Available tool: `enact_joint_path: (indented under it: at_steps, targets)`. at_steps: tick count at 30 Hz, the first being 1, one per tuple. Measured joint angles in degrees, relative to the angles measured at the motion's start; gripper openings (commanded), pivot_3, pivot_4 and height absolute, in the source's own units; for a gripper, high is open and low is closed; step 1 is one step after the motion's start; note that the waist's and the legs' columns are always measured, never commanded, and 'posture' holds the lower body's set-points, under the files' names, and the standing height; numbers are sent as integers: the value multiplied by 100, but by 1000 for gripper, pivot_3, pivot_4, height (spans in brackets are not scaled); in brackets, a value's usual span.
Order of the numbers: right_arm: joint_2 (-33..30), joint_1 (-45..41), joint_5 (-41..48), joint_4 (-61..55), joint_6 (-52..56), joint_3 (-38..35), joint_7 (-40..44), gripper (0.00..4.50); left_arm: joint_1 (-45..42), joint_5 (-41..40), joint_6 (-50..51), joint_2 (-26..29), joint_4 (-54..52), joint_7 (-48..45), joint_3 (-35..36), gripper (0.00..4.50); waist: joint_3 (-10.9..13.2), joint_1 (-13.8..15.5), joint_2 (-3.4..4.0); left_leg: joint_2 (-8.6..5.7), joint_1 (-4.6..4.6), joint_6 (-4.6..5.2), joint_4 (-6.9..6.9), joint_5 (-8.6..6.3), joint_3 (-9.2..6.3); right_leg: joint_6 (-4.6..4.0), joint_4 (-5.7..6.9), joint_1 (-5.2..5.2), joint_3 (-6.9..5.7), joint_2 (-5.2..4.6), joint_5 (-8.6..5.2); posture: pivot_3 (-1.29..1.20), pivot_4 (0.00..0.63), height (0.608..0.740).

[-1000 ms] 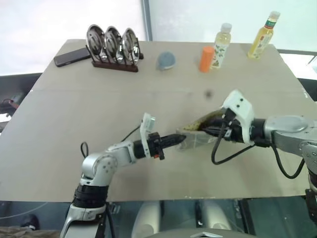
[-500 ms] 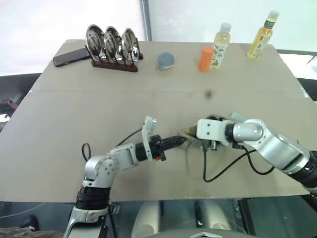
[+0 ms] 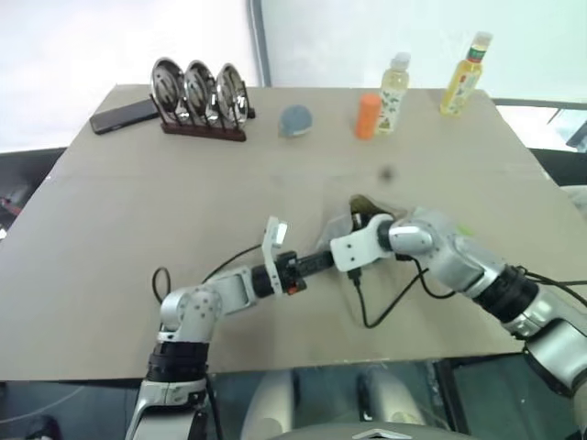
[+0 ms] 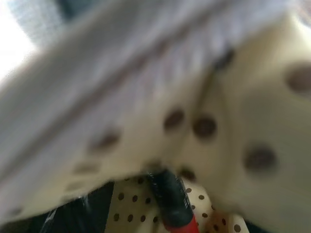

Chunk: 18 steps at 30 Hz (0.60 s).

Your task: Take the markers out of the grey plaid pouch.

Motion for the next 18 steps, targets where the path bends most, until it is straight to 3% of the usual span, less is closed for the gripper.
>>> enact_joint_path:
  at_steps: [3, 7, 11, 15, 18]
  targets:
    - [347, -22, -45, 585, -111, -140, -67, 2122, 65, 100, -86, -61, -1, 116, 4, 0, -8, -12, -4, 1, 59, -7, -11, -5, -35, -3, -5, 25, -19, -10, 0, 0, 150, 740]
    - [150, 413, -48, 230, 43, -592, -20, 391, 180, 146, -217, -252, -15, 224, -11, 0, 21, 52, 38, -19, 15, -9, -33, -6, -87, -3, -36, -22, -41, -58, 0, 0, 150, 740]
    - [-321, 1005, 246, -817, 741, -1269, 388, 344, 211, 229, -469, -309, -81, 245, -4, 0, 33, 134, 58, -59, -47, -7, 3, 2, -68, -19, -32, -62, -52, -94, 14, 0, 150, 740]
    - [-375, 1298, 1197, -2268, 2275, -2144, 994, 344, 21, 714, -1232, -379, 45, 312, -34, 0, 40, 215, 50, -104, -56, 17, 14, 14, -66, 0, -23, -66, -37, -98, 62, 0, 150, 740]
    - [-556, 1270, 1896, -3155, 3585, -2752, 1327, 344, -232, 1131, -1857, -393, 241, 256, -157, 0, 38, 295, 52, -97, -133, 3, -9, 5, -88, 30, -27, -135, -64, -86, 62, 0, 150, 740]
